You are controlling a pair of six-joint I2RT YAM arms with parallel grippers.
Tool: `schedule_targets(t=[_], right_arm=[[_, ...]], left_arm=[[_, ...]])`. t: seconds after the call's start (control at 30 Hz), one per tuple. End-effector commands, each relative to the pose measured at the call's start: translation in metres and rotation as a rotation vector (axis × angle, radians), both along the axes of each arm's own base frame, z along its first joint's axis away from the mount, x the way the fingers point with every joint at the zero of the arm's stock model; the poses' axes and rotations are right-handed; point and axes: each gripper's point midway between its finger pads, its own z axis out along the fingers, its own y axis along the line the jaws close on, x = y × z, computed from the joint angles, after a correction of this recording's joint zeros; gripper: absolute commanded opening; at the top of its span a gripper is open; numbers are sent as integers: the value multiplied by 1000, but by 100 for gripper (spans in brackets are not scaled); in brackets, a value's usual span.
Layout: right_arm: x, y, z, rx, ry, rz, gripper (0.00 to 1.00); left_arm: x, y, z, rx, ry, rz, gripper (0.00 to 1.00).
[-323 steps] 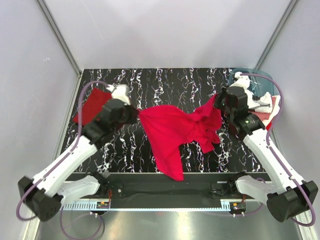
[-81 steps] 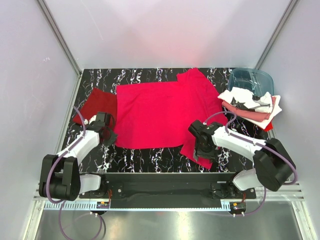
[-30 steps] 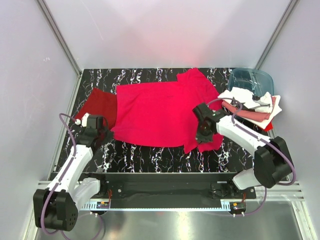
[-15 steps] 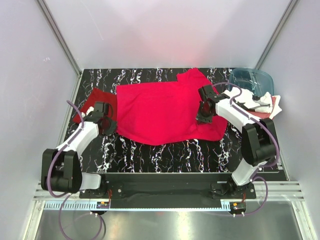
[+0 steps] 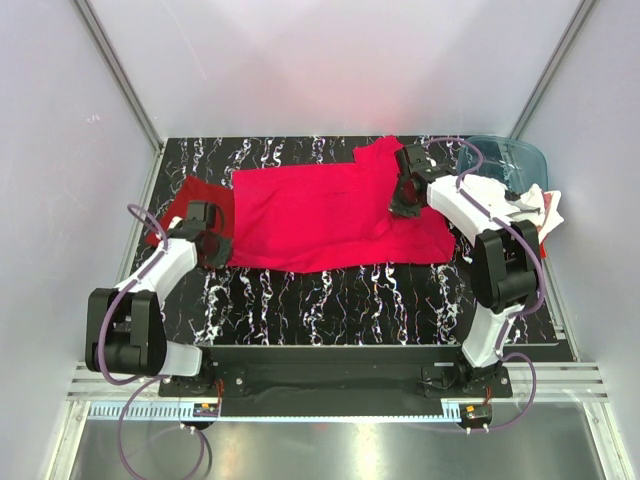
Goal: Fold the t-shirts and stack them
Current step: Fold the tshirt
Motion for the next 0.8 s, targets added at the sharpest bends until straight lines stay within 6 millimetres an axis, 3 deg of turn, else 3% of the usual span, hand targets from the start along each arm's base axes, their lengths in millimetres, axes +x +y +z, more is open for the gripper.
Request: schedule_targets(t=[0.0, 0.43, 0.77], right_arm=[[19, -9, 17, -36, -61, -17, 0], [48, -6, 15, -27, -71, -44, 0], [65, -11, 27, -19, -107, -93, 0]], left_arm=[[25, 2, 20, -34, -90, 65, 0], [47, 3, 25, -112, -98, 118, 0], [52, 6, 21, -138, -119, 138, 0]])
